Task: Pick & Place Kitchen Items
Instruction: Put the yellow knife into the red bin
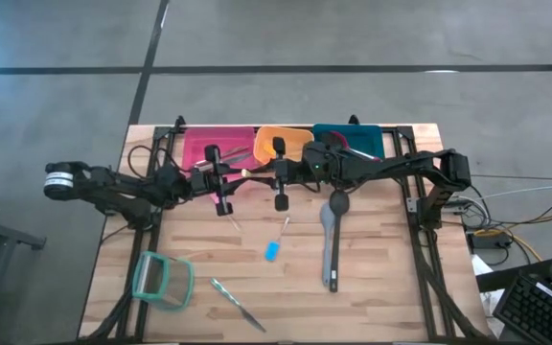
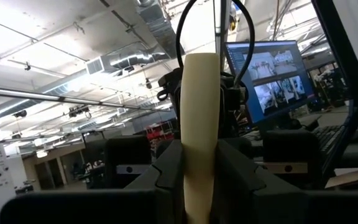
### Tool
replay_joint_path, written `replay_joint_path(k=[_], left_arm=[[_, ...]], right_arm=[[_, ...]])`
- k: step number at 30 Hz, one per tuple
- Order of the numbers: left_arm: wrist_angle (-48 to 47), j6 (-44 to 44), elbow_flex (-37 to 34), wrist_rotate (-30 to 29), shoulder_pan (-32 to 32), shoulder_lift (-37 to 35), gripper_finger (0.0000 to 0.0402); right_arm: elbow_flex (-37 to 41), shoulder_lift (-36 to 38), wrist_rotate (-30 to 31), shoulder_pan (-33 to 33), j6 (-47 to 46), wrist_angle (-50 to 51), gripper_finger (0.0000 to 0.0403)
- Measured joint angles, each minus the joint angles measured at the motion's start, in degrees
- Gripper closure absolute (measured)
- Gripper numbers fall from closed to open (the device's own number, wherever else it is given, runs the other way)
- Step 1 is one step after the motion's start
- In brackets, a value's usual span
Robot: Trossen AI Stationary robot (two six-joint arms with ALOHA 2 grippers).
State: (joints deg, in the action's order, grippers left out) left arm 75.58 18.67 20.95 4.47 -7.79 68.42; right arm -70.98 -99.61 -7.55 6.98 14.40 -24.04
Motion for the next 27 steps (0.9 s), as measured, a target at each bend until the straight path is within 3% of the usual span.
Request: replay_joint_path(k=[7, 12, 19, 27], left_arm=[[-0.21, -1.26, -0.01, 0.46, 0.00, 0.00, 0.0280], [-0.51, -1.28, -0.33, 0.13, -0.02, 0.00, 0.0250], [-0.37, -1.28, -0.35, 0.13, 0.02, -0.07, 0.0243], [-1.31, -2.74, -0.33, 0.33, 0.02, -0.73, 0.0241]], right_arm=[[-0.04, 0.00, 0.06, 0.11, 0.16, 0.33, 0.0372], [-1.95, 0.07, 1.38, 0.37, 1.04, 5.79, 0.0372], [-8.23, 0.62, 1.97, 0.42, 2.78, 23.72, 0.0372], [-11.56, 7.21, 4.99, 0.46, 3.11, 44.57, 0.0372]])
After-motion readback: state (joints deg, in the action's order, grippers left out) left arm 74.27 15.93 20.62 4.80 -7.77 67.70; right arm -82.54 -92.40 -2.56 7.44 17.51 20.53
